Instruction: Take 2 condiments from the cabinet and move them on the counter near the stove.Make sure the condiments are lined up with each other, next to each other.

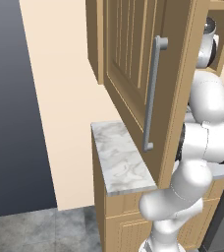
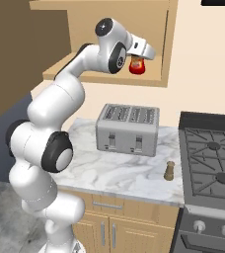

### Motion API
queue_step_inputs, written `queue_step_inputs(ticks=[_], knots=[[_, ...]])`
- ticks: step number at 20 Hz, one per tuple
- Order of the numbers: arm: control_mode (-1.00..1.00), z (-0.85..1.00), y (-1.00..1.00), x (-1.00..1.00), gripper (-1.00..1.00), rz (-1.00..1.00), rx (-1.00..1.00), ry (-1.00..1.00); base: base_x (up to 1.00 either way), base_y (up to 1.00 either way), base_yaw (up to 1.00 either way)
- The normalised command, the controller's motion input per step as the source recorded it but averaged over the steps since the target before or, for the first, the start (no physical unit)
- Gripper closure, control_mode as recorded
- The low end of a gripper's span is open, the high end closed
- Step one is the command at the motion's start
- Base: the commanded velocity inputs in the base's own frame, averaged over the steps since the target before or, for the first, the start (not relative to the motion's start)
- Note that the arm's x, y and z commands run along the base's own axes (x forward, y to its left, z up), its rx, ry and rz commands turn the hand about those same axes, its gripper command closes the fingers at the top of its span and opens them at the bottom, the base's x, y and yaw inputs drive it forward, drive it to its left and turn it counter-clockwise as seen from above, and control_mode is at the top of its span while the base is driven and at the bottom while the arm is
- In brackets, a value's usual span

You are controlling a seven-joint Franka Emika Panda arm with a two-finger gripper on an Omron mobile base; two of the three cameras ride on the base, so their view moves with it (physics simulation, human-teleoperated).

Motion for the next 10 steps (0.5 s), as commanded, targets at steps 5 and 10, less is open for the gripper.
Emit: queue_step_inputs(ticks=[5, 10], knots=[[-1.00, 0.00, 0.00, 0.00, 1.00, 0.00, 0.00, 0.00, 0.00, 0.00, 0.00], [-1.00, -0.02, 0.00, 0.00, 1.00, 0.00, 0.00, 0.00, 0.00, 0.00, 0.00]])
